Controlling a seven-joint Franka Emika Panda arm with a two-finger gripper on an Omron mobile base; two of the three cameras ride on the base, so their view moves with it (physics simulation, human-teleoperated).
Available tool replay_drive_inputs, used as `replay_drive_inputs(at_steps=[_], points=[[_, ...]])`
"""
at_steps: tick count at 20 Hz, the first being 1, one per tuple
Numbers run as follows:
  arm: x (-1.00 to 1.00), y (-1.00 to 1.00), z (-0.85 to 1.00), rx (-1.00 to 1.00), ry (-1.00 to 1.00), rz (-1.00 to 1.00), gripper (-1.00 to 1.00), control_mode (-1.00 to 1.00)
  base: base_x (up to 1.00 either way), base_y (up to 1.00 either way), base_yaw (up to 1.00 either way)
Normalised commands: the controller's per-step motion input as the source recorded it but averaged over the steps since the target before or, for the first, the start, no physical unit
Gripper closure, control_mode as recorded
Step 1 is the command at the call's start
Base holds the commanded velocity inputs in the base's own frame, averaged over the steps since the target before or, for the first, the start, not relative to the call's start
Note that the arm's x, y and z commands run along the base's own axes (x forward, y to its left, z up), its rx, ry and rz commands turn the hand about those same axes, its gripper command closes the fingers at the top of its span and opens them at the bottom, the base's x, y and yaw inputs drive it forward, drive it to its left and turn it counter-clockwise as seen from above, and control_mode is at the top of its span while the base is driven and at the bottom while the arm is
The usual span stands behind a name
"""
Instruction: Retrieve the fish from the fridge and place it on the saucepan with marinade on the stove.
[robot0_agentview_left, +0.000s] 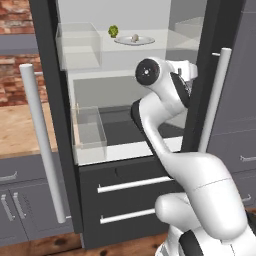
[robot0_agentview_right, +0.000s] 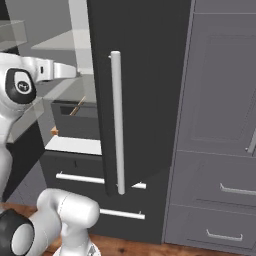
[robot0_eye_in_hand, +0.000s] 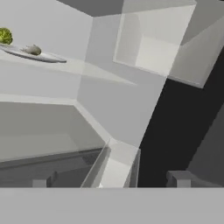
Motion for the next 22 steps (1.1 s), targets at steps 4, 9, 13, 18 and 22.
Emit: replay_drive_inputs(at_steps=[4,9,13,18,22], points=[[0.51,-0.61,-0.14,-0.01,0.07,0.00,-1.00,-1.00,0.00,0.00,0.00],[0.20,-0.78,-0.19,-0.03,0.05,-0.05,-1.00,-1.00,0.00,0.00,0.00],[-0.03,-1.00,-0.18,-0.02,0.07,-0.17,-1.00,-1.00,0.00,0.00,0.00],[-0.22,-1.00,-0.20,-0.01,0.07,-0.26,-1.00,-1.00,0.00,0.00,0.00],[-0.41,-1.00,-0.16,0.00,0.05,-0.31,-1.00,-1.00,0.00,0.00,0.00]])
